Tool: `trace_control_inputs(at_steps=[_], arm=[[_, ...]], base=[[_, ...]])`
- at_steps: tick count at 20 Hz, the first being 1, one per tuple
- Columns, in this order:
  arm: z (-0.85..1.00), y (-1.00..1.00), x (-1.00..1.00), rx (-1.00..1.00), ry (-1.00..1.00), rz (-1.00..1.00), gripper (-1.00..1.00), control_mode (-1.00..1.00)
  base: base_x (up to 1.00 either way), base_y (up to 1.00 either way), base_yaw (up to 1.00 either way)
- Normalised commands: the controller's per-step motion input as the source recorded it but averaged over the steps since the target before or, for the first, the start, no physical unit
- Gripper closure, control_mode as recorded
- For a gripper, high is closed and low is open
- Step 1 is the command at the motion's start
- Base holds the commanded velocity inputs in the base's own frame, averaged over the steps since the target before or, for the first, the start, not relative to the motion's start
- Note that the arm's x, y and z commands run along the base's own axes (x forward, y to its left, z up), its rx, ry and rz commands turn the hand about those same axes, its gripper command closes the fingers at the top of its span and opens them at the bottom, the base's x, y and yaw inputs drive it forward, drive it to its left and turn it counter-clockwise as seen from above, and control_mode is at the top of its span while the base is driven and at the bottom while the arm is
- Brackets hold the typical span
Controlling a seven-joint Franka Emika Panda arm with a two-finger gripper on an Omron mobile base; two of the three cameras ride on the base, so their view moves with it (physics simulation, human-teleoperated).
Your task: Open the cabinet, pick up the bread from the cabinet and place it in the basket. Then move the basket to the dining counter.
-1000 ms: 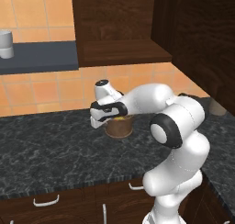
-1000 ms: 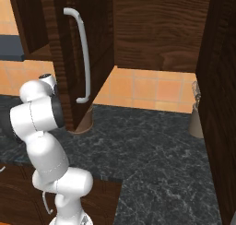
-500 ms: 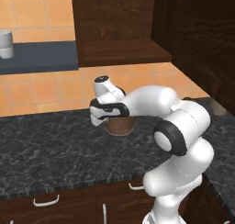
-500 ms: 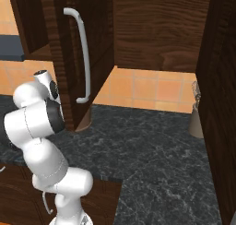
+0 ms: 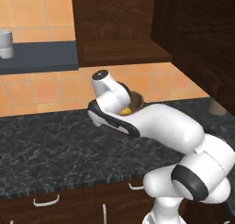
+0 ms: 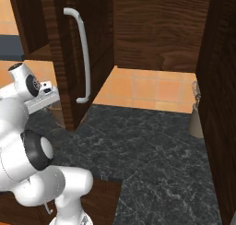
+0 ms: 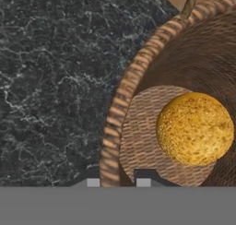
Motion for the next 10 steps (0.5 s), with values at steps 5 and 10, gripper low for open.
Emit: trace_control_inputs(at_steps=[5,10], arm=[[0.46,-0.36,-0.77,0.10,0.00,0.00,1.00,-1.00],[0.39,-0.40,-0.48,0.17,0.00,0.00,1.00,-1.00]], base=[[0.00,0.00,0.00],[0.00,0.00,0.00]])
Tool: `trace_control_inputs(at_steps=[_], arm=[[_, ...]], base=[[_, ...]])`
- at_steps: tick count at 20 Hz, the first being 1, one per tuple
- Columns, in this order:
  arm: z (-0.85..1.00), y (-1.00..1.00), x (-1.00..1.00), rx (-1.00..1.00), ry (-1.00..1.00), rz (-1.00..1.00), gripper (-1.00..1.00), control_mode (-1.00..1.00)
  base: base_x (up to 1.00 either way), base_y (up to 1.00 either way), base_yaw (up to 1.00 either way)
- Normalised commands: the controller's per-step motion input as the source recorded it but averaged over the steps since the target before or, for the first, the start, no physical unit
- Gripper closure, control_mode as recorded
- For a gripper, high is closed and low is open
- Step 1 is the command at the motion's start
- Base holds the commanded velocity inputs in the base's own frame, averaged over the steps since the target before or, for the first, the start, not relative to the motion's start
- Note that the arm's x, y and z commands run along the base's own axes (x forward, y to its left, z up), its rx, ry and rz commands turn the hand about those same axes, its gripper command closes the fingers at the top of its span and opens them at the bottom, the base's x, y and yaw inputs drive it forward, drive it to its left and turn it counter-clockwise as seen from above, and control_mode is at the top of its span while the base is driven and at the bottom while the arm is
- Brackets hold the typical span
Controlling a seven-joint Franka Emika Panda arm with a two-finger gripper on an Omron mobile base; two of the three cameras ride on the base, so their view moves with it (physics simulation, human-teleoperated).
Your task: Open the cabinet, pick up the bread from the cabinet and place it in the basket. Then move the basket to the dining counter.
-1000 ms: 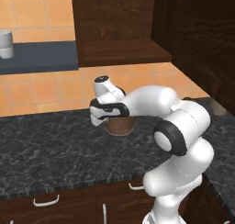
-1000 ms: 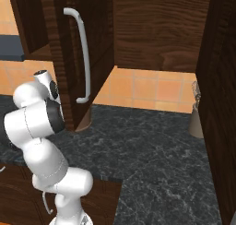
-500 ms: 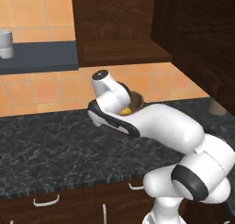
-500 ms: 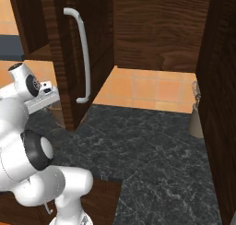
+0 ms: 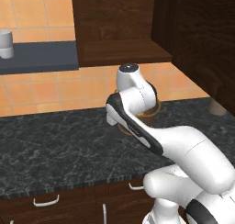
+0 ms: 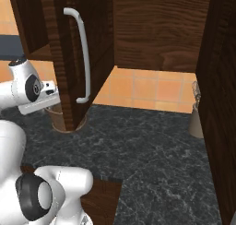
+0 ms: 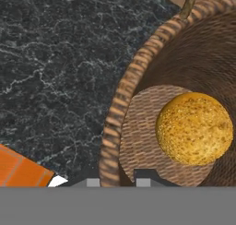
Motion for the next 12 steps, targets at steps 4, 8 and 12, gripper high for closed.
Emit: trace_control_inputs(at_steps=[4,8,12], arm=[[0.48,-0.27,-0.49,0.02,-0.02,-0.02,1.00,-1.00],[0.57,-0.28,-0.26,0.00,0.03,-0.01,1.00,-1.00],[0.08,-0.20,-0.37,0.01,0.05,0.00,1.00,-1.00]], base=[[0.00,0.00,0.00],[0.00,0.00,0.00],[0.00,0.00,0.00]])
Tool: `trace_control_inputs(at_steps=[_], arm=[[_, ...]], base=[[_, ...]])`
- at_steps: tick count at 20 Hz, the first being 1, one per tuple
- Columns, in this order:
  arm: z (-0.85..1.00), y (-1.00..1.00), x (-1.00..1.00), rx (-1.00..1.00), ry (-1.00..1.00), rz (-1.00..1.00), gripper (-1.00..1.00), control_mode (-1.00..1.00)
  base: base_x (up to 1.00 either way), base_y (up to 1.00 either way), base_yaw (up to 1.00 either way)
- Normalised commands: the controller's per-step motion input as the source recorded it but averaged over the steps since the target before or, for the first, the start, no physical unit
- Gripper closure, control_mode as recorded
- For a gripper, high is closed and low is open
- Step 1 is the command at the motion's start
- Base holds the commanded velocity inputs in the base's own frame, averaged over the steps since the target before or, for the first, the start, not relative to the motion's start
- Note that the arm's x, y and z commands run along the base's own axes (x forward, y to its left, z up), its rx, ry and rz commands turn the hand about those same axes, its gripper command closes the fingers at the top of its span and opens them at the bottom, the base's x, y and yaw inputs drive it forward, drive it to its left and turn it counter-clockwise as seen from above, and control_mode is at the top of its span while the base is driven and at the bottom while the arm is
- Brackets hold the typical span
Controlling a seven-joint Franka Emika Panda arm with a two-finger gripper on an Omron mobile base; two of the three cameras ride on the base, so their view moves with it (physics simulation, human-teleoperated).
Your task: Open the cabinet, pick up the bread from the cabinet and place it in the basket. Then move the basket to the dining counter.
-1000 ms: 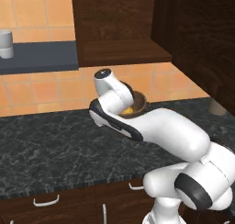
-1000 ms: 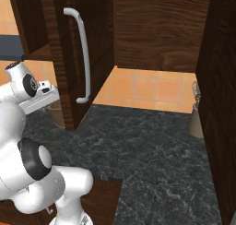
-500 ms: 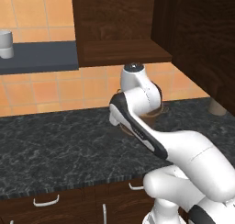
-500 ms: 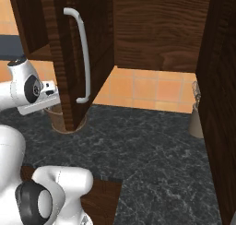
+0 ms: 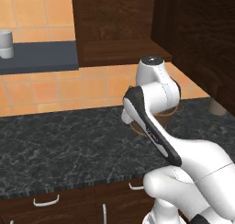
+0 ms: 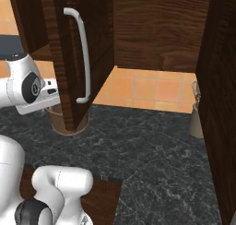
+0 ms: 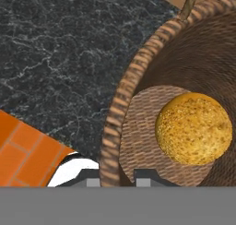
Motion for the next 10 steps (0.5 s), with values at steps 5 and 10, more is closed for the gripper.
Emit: trace_control_inputs(at_steps=[5,10], arm=[[0.00,-0.01,-0.53,0.00,0.00,-0.01,1.00,-1.00],[0.00,0.00,-0.11,0.00,0.00,-0.02,1.00,-1.00]], base=[[0.00,0.00,0.00],[0.00,0.00,0.00]])
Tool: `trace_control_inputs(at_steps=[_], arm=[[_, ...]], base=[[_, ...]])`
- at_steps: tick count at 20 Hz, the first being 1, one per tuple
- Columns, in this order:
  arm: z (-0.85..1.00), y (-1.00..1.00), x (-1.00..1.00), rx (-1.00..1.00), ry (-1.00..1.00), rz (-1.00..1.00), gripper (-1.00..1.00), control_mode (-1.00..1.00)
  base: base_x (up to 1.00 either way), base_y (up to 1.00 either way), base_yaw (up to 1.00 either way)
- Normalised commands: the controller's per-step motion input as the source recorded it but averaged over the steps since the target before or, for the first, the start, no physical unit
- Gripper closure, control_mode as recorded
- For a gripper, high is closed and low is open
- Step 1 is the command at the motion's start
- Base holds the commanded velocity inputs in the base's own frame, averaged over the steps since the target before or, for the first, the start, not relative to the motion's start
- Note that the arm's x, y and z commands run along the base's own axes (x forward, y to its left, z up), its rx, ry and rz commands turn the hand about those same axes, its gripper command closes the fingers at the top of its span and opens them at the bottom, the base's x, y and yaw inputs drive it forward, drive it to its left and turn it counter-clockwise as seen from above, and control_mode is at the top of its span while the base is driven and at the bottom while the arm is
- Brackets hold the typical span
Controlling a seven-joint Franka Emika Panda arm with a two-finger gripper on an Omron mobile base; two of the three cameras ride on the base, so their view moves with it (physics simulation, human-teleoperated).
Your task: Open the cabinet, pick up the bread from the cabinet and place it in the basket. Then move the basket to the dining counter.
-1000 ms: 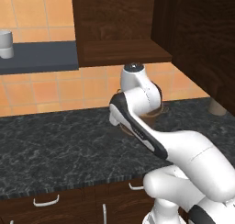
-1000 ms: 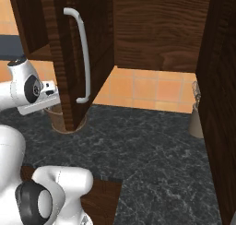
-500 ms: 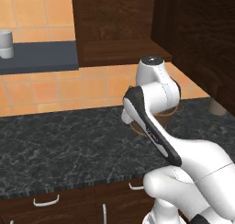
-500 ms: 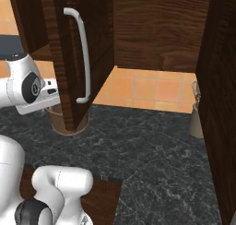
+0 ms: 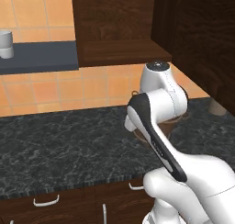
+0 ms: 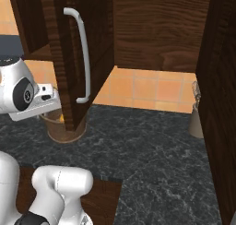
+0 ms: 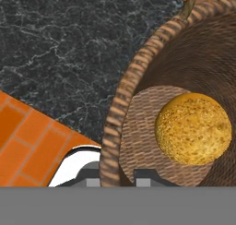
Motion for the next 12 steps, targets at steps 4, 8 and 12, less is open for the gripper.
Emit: trace_control_inputs(at_steps=[4,8,12], arm=[[0.00,0.00,-0.05,0.00,0.00,0.00,1.00,-1.00],[0.00,0.00,0.00,0.00,0.00,0.00,1.00,1.00],[0.00,0.00,0.00,0.00,0.00,0.00,1.00,1.00]], base=[[0.00,0.00,0.00],[-0.47,0.44,0.12],[-0.54,0.93,0.44]])
